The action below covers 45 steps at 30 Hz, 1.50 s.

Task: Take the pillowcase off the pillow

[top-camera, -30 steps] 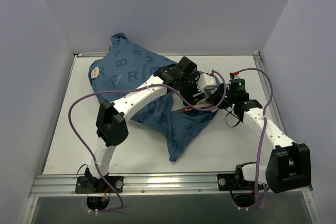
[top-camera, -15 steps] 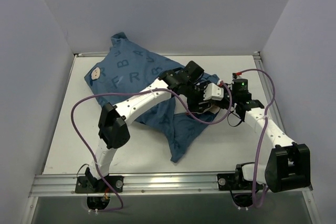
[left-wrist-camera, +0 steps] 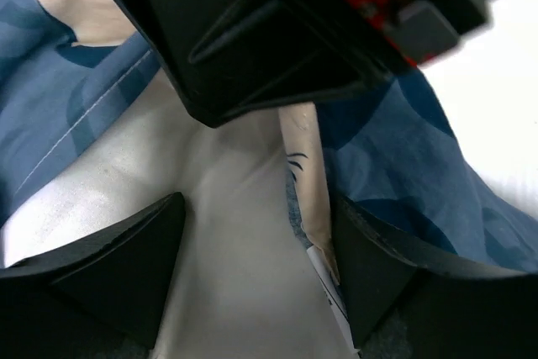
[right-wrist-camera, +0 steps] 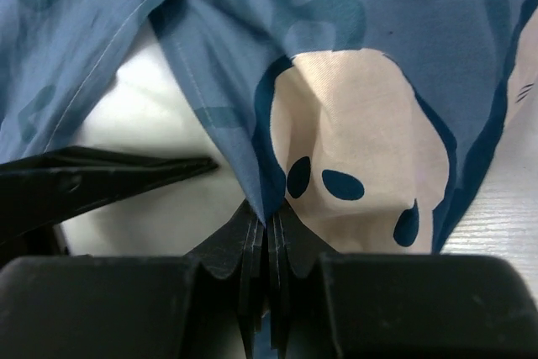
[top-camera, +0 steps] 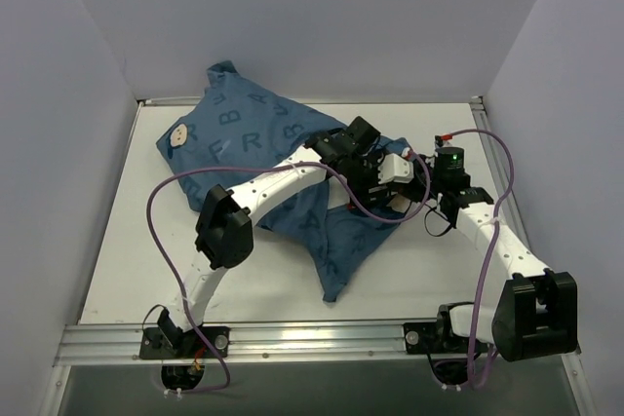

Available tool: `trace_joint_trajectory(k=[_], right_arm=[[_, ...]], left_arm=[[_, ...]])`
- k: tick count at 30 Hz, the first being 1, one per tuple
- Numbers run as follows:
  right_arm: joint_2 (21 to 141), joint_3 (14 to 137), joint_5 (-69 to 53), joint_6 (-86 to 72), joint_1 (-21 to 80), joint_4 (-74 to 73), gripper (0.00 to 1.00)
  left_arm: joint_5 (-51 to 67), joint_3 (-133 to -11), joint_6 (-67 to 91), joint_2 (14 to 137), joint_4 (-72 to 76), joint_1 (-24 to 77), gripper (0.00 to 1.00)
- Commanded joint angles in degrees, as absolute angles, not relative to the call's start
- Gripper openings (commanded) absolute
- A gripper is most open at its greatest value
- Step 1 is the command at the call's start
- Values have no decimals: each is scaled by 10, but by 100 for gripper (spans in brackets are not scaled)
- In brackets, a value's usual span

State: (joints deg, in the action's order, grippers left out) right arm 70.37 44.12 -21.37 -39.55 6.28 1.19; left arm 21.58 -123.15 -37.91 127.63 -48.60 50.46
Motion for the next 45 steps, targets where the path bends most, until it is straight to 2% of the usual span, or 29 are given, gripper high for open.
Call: trace_joint_trajectory(k=[1,4,6,10,13,21,25,29,35,40,45], right_arm=[[685,439,-218,-399,54,18,0],[679,434,-218,-396,54,13,0],[674,429,-214,-388,50,4,0],[678,418,-207,-369,39,-29,0],[679,403,-212,-363,32,-28,0],[671,405,-214,-366,31,-25,0],[665,403,-217,-368,30,-22,0],[660,398,-222,-374,30,-19,0],[664,401,-219,-373,30,-24,0],[671,407,-221,-366,27,-26,0],[671,410,-225,-356,17,-34,0]], left_arm=[[125,-1250,-374,1290,-456,501,80],[113,-1254,-364,1295,-450,499,82],[147,-1268,-358,1293,-464,494,82],[337,-1326,-376,1267,-569,476,82],[395,-1354,-371,1254,-586,475,82],[279,-1341,-335,1288,-546,477,77],[189,-1306,-328,1294,-481,497,75],[146,-1334,-323,1319,-474,504,75],[197,-1296,-360,1305,-483,519,75],[227,-1289,-392,1289,-490,543,70],[248,-1296,-404,1275,-496,555,73]])
